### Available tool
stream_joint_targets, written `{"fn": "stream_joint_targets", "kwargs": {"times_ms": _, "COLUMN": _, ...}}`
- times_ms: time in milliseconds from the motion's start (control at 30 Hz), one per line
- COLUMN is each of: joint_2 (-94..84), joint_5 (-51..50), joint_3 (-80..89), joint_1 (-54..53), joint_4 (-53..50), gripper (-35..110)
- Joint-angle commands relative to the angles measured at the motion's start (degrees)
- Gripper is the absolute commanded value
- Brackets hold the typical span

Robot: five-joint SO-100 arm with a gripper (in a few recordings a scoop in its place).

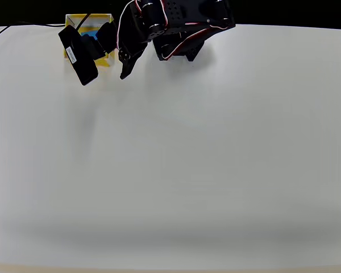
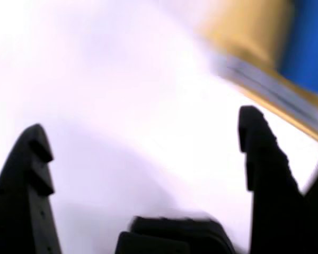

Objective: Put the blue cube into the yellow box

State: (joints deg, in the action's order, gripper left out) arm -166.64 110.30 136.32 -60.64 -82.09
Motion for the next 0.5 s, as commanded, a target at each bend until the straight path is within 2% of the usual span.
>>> {"fn": "stream_joint_targets", "kwargs": {"times_ms": 0, "joint_2": -3.43, "joint_5": -1.23, "joint_3": -3.25, "joint_1": 16.88, "joint_4": 0.53, "gripper": 37}}
{"fn": "stream_joint_targets", "kwargs": {"times_ms": 133, "joint_2": -7.38, "joint_5": -5.27, "joint_3": 2.81, "joint_1": 33.84, "joint_4": 4.31, "gripper": 35}}
{"fn": "stream_joint_targets", "kwargs": {"times_ms": 267, "joint_2": -10.63, "joint_5": -6.59, "joint_3": 8.26, "joint_1": 46.93, "joint_4": 3.87, "gripper": 31}}
{"fn": "stream_joint_targets", "kwargs": {"times_ms": 467, "joint_2": -18.81, "joint_5": -7.91, "joint_3": 22.32, "joint_1": 58.18, "joint_4": 6.06, "gripper": 26}}
